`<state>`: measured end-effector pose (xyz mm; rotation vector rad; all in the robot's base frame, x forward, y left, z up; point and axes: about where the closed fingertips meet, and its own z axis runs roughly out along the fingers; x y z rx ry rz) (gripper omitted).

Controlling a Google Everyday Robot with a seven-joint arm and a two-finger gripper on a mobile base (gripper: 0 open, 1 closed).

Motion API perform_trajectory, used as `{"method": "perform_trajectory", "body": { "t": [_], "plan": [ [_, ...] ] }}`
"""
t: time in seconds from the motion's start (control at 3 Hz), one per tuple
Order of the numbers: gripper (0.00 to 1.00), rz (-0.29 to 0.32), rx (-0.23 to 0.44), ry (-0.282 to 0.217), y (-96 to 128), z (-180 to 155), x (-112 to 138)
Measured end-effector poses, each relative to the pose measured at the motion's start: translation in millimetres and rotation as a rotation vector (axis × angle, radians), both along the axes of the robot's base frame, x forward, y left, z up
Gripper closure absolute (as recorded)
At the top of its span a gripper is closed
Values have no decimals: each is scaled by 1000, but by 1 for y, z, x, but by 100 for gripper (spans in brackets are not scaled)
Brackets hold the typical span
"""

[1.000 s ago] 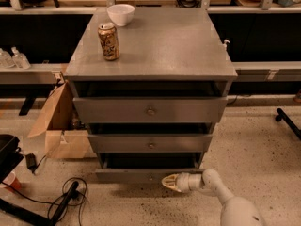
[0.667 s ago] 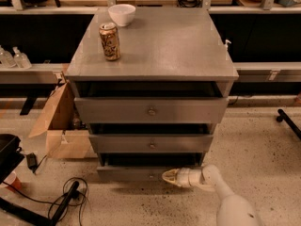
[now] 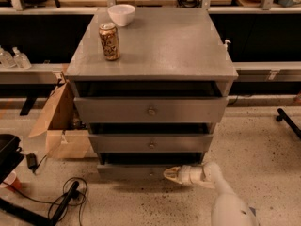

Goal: Close bottom drawer

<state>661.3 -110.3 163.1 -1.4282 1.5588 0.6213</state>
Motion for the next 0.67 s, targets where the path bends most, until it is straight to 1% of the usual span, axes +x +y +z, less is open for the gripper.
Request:
{"method": "perform_trajectory", "body": {
  "t": [0.33,0.67],
  "plan": [
    [100,-1,0,-2,0,1,0],
    [100,-7,0,-10,-2,4,10]
  ]
}}
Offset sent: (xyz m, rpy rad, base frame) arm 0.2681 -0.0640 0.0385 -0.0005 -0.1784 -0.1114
